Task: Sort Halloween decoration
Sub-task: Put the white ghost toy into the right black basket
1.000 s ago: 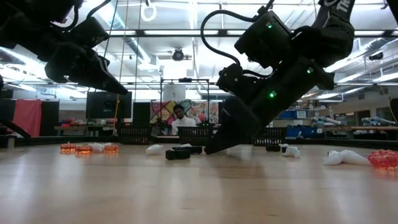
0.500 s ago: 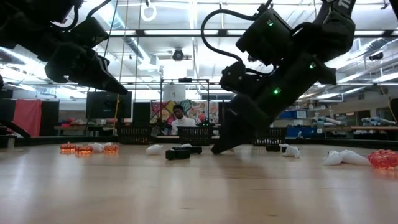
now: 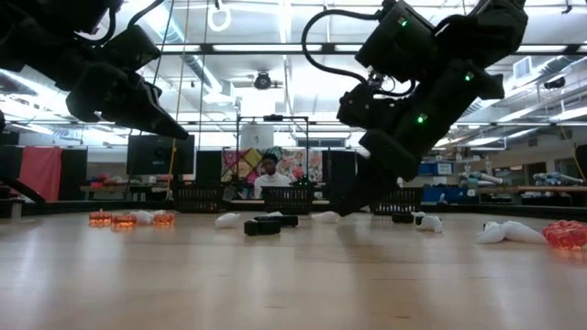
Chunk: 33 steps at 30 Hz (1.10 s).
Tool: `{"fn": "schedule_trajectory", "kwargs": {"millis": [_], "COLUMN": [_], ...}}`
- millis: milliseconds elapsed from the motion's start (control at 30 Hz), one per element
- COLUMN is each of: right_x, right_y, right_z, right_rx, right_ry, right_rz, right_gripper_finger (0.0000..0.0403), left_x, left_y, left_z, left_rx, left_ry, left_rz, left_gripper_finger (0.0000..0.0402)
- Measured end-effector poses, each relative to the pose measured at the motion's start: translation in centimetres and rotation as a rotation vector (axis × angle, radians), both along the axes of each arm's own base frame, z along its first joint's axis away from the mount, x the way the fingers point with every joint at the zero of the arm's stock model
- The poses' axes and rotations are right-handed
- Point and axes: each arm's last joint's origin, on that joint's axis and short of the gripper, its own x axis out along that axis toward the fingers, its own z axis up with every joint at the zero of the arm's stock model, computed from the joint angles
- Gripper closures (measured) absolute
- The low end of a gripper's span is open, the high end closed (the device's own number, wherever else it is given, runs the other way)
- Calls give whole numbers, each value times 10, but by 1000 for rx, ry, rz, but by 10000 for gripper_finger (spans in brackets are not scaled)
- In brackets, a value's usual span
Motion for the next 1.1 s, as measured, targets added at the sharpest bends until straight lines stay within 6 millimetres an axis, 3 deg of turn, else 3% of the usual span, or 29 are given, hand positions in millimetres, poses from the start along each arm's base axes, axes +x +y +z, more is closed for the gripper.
{"fn": "schedule_trajectory", "kwargs": {"millis": [400, 633, 900, 1100], "right_x": [-2, -5, -28, -52], "right_y": [0, -22, -82, -145], "right_z": [3, 25, 82, 88], "right_rx": [-34, -42, -189, -194], "right_ry": [39, 3, -48, -12], "right_rz": [89, 29, -68, -334], "right_gripper_finger": [314, 314, 314, 314], "left_x": [0, 0, 0, 6], "left_y": [0, 0, 1, 14], "left_z": [0, 0, 0, 9], "left_rx": [0, 0, 45, 214], "left_ry": [0, 1, 17, -15], "left_rz": [0, 0, -20, -25], "left_gripper_finger": [402, 402, 402, 402]}}
